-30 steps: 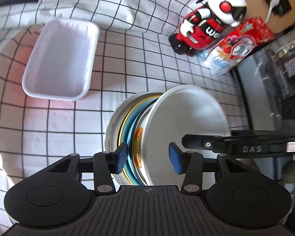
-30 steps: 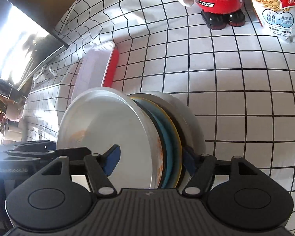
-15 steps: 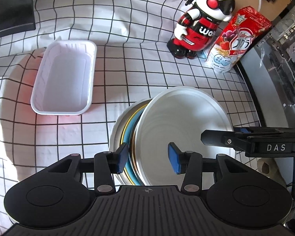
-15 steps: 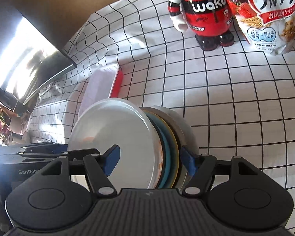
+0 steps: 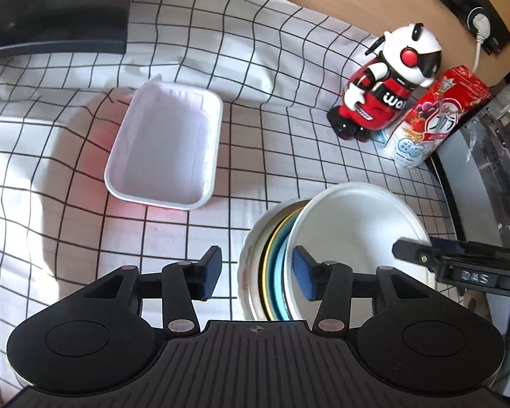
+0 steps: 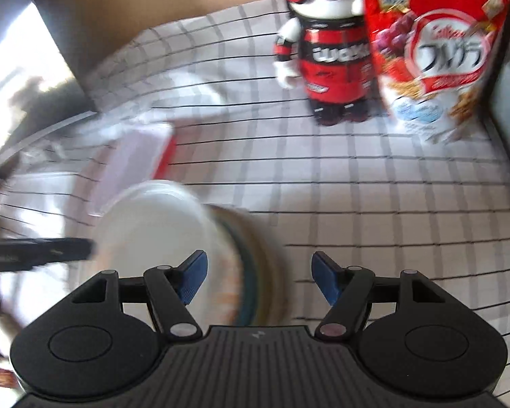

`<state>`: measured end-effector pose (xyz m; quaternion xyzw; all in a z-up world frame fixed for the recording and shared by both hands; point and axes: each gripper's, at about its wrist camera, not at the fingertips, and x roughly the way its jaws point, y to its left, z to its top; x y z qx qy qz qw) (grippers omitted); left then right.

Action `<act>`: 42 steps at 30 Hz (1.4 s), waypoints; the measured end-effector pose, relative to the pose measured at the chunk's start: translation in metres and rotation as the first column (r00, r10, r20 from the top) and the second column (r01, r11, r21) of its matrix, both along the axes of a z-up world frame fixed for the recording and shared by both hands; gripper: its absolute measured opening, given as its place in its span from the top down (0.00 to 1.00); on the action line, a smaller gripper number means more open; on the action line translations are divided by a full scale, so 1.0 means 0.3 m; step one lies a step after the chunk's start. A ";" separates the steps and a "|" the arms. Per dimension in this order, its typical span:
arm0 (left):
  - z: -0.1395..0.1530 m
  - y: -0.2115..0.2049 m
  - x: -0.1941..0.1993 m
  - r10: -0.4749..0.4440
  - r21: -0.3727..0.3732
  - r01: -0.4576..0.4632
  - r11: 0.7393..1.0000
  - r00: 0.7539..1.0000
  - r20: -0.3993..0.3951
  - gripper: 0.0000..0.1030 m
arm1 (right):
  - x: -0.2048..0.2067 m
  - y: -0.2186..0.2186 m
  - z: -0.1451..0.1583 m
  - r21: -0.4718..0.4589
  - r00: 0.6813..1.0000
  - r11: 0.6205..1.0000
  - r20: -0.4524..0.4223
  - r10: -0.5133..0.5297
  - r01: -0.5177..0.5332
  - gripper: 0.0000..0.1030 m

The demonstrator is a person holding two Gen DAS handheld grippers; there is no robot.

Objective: Organize plates and bowls
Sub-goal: 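Open both grippers and release the bowl stack, then move both grippers to the white plastic tray and grasp its rim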

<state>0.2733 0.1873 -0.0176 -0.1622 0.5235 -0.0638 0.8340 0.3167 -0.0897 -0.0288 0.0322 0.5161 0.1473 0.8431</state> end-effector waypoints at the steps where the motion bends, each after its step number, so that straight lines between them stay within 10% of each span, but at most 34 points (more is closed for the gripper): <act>1: -0.005 0.003 0.000 -0.005 -0.009 0.005 1.000 1.000 -0.005 0.50 | 0.000 0.002 -0.009 -0.022 1.000 1.000 0.008 -0.004 0.004 0.27; 15: 0.084 0.116 0.007 -0.026 -0.142 0.036 0.989 0.997 0.071 0.58 | -0.030 0.110 0.140 0.031 0.994 0.995 0.066 0.089 -0.091 0.25; 24: 0.109 0.341 0.143 0.136 0.015 -0.140 0.990 0.978 0.160 0.58 | 0.133 0.380 0.269 0.069 0.991 0.989 -0.016 0.134 -0.133 0.24; 37: -0.116 0.490 0.365 0.127 0.086 -0.130 0.988 0.991 0.040 0.58 | 0.438 0.723 0.110 -0.079 0.973 0.985 -0.190 0.135 -0.152 0.19; 42: -0.206 0.442 0.438 0.074 0.143 -0.072 0.987 0.997 -0.010 0.58 | 0.546 0.777 -0.120 -0.172 0.948 0.984 -0.318 -0.018 -0.039 0.46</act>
